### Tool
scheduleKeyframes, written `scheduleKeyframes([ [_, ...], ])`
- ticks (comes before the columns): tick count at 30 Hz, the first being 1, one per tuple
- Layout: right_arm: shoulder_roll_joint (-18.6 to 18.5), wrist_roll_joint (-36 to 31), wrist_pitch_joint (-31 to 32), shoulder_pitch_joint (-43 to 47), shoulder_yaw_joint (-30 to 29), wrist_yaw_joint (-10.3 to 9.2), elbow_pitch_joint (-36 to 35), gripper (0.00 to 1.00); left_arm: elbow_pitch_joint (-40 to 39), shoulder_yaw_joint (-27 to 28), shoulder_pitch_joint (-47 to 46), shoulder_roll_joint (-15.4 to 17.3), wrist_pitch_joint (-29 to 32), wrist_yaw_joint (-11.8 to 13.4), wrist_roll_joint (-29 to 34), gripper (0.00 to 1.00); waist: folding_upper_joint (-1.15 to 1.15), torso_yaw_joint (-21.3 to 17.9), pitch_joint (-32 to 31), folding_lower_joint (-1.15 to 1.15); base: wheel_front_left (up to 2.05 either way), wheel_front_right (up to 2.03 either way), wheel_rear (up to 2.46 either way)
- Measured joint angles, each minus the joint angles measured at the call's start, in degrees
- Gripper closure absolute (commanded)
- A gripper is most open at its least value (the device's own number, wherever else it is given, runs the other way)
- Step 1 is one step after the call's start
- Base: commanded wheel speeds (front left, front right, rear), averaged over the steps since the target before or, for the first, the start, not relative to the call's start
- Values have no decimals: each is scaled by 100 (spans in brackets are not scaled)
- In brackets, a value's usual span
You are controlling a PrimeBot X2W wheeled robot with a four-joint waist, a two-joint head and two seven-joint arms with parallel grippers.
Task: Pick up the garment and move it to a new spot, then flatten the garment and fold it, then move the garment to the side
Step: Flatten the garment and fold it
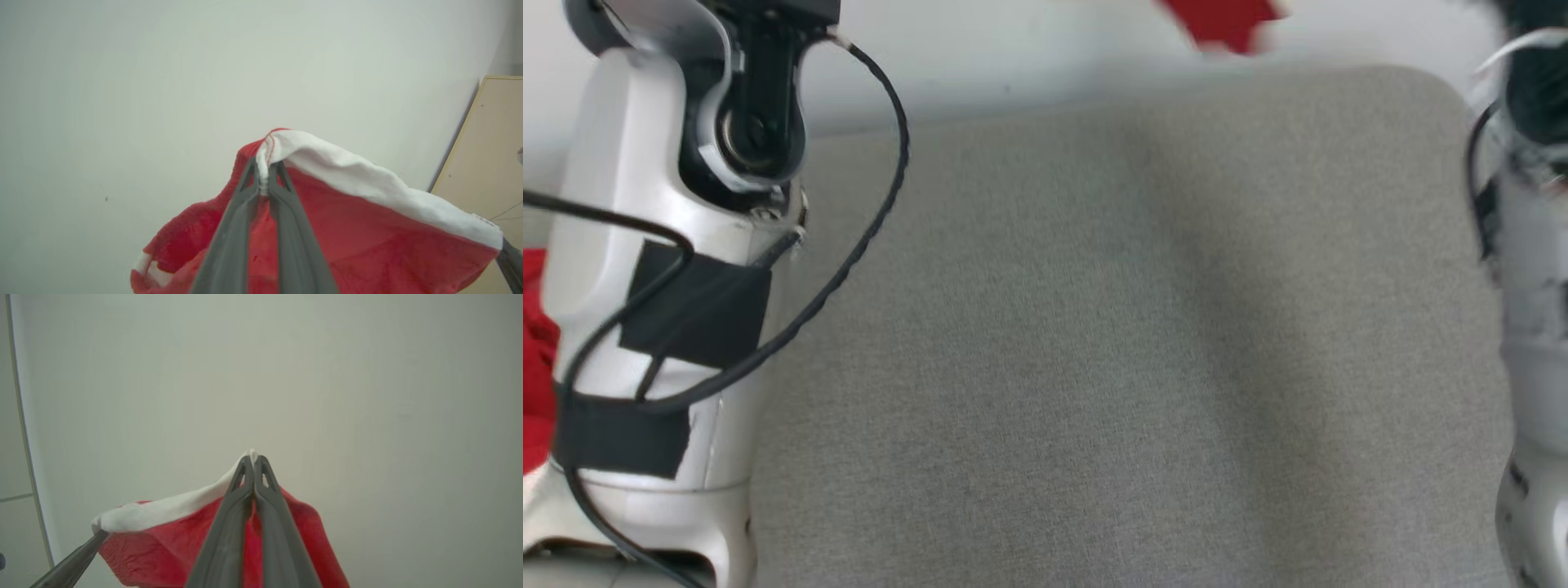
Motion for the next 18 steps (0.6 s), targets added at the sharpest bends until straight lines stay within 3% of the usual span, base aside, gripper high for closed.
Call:
scheduleKeyframes([
  [4,-111,-175,276,619,623,356,-21,100,141,-200,387,-1,-30,-299,-305,100,2,-68,249,2,0,0,0],
  [7,-171,-191,592,1585,1027,504,-16,100,563,-313,1079,14,-133,-268,-230,100,2,-124,385,2,0,0,0],
  [11,-125,-188,921,2737,1472,506,57,100,1289,-575,2020,102,-203,-297,21,100,2,-285,546,1,0,0,0],
  [15,-88,-182,1024,2955,1646,516,246,100,1742,-756,2223,270,-197,-448,133,100,2,-463,626,1,0,0,0],
  [18,-137,-183,1024,2978,1639,538,312,100,1992,-743,2244,211,-275,-470,140,100,2,-578,630,1,0,0,0],
])
